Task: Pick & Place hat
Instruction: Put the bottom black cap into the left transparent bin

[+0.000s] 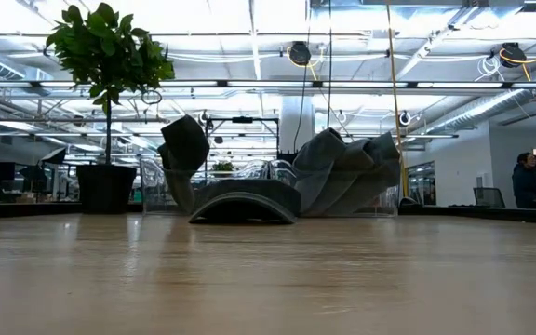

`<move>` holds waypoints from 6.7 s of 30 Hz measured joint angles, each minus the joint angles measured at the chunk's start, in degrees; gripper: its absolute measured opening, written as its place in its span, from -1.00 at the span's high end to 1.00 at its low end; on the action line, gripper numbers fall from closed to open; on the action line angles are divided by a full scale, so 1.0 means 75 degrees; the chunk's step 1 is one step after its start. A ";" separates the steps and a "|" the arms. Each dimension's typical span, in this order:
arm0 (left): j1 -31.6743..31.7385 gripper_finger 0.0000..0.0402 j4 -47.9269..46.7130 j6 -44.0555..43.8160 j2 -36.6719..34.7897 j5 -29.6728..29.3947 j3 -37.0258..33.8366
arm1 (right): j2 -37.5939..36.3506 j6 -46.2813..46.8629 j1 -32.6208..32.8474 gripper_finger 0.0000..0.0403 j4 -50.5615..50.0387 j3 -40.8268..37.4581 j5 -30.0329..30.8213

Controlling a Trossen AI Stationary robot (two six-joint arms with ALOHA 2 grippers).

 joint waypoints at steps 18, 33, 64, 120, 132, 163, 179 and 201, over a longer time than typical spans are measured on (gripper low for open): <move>-0.0359 0.96 0.1000 0.4789 0.0022 -0.0407 0.0573 | 0.0083 0.4723 -0.1704 0.07 -0.5087 0.3039 -0.3177; -0.0358 0.96 0.3777 0.5250 0.0559 -0.1144 0.0575 | 0.0995 0.3524 -0.2308 -0.08 -0.4070 0.3030 -0.3698; 0.0061 0.96 0.4445 0.5018 0.2187 -0.0066 0.2004 | 0.1905 0.4713 -0.3249 -0.03 -0.2145 0.3022 -0.6516; 0.0093 -0.29 0.0227 0.1034 0.0777 -0.0060 0.2011 | 0.0403 0.5063 -0.2937 1.00 -0.6300 0.3036 -0.7408; 0.0179 -0.32 -0.2048 -0.0623 0.0108 0.0667 0.2015 | 0.0439 0.6154 -0.2951 1.00 -0.9053 0.3027 -1.0141; 0.1729 -0.34 -0.2915 -0.4414 0.0896 0.5437 0.2012 | 0.2133 0.7725 -0.3150 1.00 -0.7874 0.3021 -1.4354; 0.1737 -0.34 -0.2807 -0.4510 0.2676 0.6742 0.3361 | 0.2165 0.7669 -0.3155 1.00 -0.7872 0.3021 -1.4512; 0.1737 0.82 -0.3317 -0.4637 0.3248 0.7712 0.4037 | 0.2165 0.7510 -0.3155 1.00 -0.7918 0.3021 -1.4734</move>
